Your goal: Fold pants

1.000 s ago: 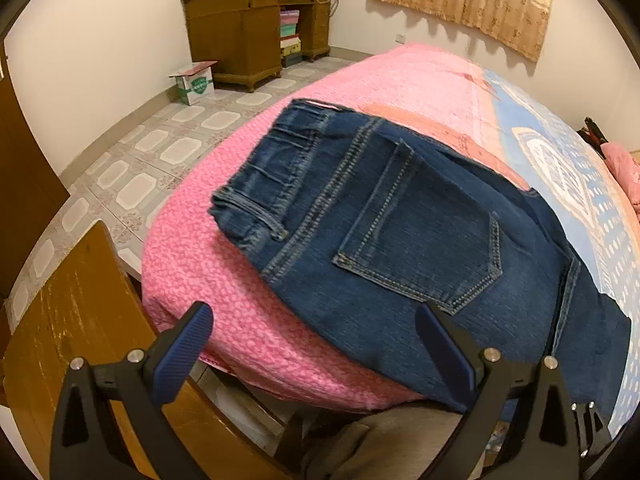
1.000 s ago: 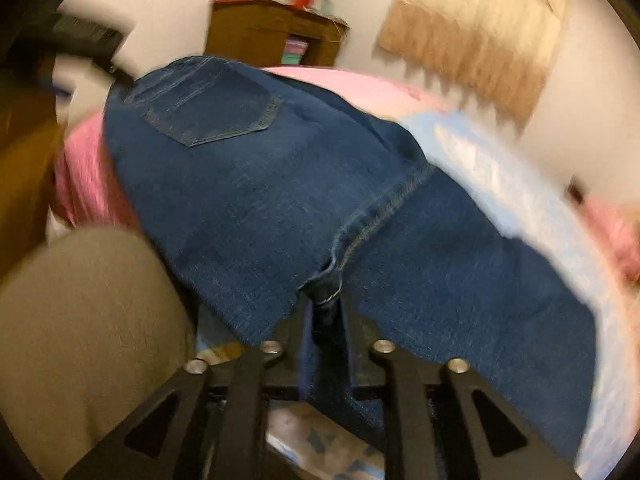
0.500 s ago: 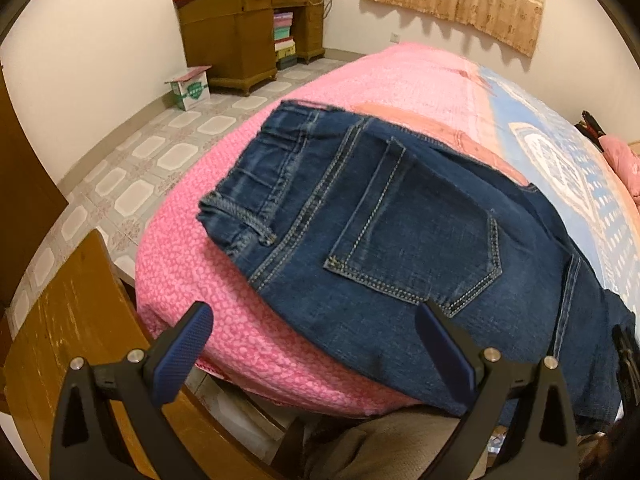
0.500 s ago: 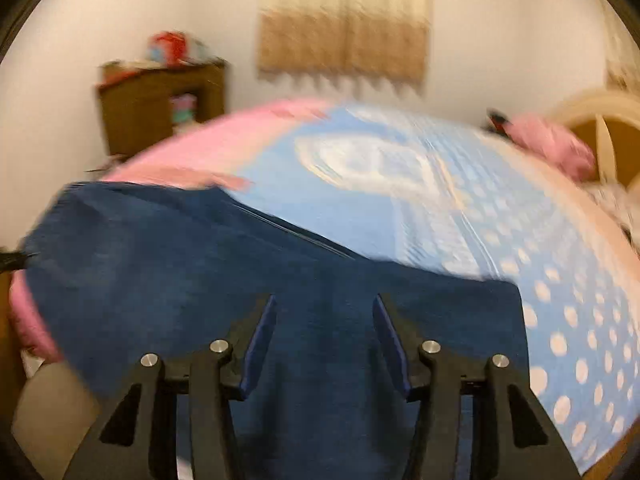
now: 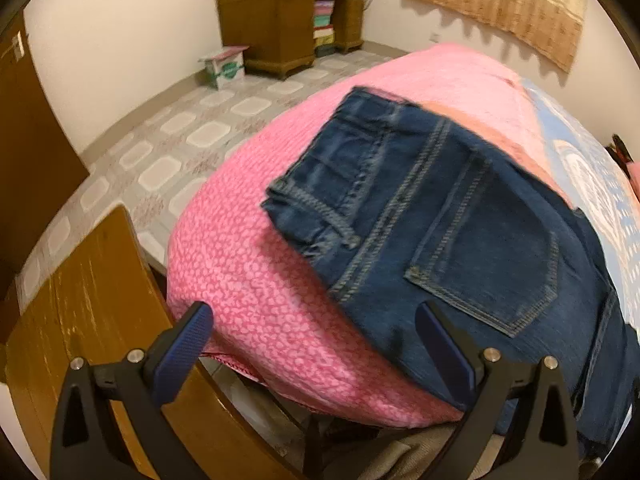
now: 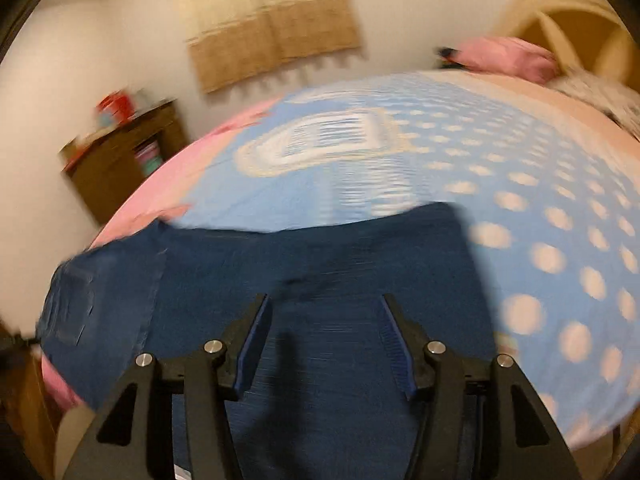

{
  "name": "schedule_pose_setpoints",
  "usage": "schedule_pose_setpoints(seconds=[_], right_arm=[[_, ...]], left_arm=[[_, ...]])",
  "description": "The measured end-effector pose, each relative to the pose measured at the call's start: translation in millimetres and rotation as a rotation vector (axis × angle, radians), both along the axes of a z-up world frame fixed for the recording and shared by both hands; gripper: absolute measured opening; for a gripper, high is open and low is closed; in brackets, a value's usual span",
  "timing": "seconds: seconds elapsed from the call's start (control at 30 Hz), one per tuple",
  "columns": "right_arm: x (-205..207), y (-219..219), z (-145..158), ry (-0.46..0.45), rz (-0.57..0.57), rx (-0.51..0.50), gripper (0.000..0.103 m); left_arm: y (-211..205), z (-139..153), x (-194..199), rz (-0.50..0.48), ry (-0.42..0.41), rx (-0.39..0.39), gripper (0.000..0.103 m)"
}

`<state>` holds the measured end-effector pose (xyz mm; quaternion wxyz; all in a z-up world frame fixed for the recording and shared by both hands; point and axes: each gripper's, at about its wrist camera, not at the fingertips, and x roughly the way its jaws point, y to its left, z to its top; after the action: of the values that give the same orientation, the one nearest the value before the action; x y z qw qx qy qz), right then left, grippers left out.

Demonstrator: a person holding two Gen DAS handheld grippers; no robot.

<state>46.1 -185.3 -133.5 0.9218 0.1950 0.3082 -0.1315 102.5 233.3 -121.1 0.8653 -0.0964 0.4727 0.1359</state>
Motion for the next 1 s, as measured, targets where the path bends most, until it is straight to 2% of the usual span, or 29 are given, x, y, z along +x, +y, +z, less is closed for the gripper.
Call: schedule_pose_setpoints(seconds=[0.1,0.17,0.27,0.3,0.37,0.4,0.47,0.53,0.57,0.6,0.63,0.7,0.8,0.87,0.9,0.93,1.0], right_arm=[[0,-29,-17,0.19,-0.075,0.025,0.056],[-10,-37,-17,0.155,-0.081,0.084,0.056],[-11,-32,-18,0.158,-0.079,0.073,0.058],[-10,-29,-19,0.155,-0.078,0.067,0.061],[-6,-27,-19,0.136,-0.061,0.074,0.073],[-5,-29,-20,0.132,-0.057,0.076,0.074],[-3,-27,-21,0.134,-0.056,0.067,0.075],[3,-33,-24,0.135,-0.055,0.062,0.075],[3,-35,-24,0.132,-0.055,0.065,0.075],[2,-36,-24,0.129,-0.054,0.07,0.075],[2,-37,-24,0.124,-0.054,0.077,0.075],[1,-39,-24,0.114,-0.054,0.092,0.075],[1,-38,-23,0.118,-0.055,0.084,0.075],[1,-37,-23,0.118,-0.053,0.081,0.076],[1,-38,-24,0.116,-0.053,0.084,0.076],[0,-39,-24,0.109,-0.054,0.095,0.076],[-1,-40,-24,0.098,-0.053,0.111,0.076]], left_arm=[[8,-12,3,0.039,0.017,-0.038,0.103],[13,-20,4,0.057,0.018,-0.092,0.103],[21,-29,4,0.091,-0.024,-0.201,0.103],[23,-32,5,0.106,-0.039,-0.232,0.103],[29,-40,11,0.14,-0.064,-0.306,0.103],[32,-43,14,0.158,-0.072,-0.338,0.103],[33,-42,20,0.205,-0.123,-0.349,0.103],[31,-38,27,0.199,-0.162,-0.368,0.101],[30,-35,29,0.188,-0.182,-0.391,0.096],[28,-31,32,0.165,-0.223,-0.435,0.079],[27,-30,35,0.148,-0.239,-0.47,0.078],[28,-34,43,0.18,-0.21,-0.463,0.077],[30,-35,50,0.184,-0.224,-0.485,0.085],[28,-33,54,0.189,-0.215,-0.471,0.084],[30,-32,54,0.195,-0.218,-0.471,0.079],[32,-31,55,0.203,-0.222,-0.474,0.064],[36,-30,50,0.196,-0.239,-0.51,0.041]])
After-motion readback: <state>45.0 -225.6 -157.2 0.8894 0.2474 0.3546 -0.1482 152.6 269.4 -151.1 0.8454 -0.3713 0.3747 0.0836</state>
